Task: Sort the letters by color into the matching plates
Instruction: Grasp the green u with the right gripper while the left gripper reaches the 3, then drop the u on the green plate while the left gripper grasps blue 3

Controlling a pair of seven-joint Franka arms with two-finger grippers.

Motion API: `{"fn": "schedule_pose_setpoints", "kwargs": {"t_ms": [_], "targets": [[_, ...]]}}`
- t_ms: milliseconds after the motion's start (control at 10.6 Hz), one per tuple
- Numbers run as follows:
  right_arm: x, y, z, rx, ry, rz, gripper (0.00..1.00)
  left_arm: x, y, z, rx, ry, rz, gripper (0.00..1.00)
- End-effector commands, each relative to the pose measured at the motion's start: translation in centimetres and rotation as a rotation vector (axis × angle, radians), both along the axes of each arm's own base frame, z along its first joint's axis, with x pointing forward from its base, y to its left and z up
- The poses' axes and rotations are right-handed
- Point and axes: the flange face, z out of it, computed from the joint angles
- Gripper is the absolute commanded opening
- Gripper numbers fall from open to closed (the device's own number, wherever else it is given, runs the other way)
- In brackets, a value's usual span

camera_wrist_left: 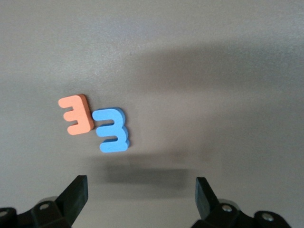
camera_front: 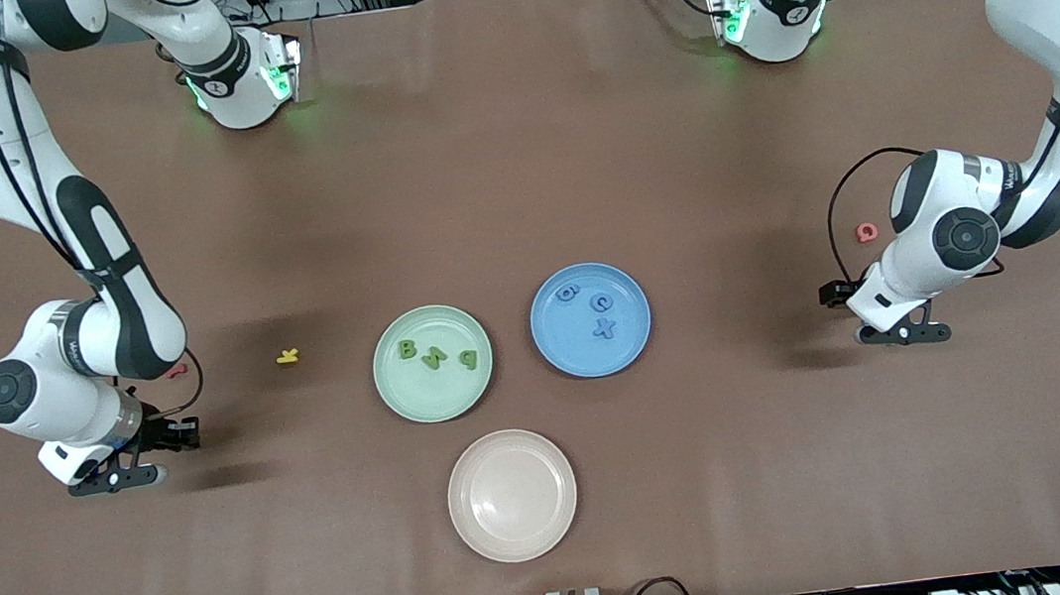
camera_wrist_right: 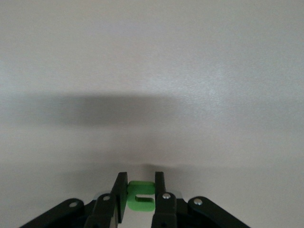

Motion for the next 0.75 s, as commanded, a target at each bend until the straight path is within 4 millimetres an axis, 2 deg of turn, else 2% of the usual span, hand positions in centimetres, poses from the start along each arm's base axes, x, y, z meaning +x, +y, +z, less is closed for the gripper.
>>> {"fn": "schedule_pose_setpoints", "kwargs": {"t_ms": [0,283,660], "targets": [[-0.7,3.7,3.1,0.034,0.032,-0.076,0.21,1.2,1.6,-1.0,0.002,-0.028,-0.003,1.00],[-0.5,8.9,4.2,0.060,0.030,-0.206,0.21,1.5,2.2,-1.7,-0.001,-0.053,-0.013,1.00],[-1.6,18.5,4.2,0.085,0.045,-0.311,0.21,1.8,1.8,-1.8,-0.025,-0.076,0.020,1.00]]}}
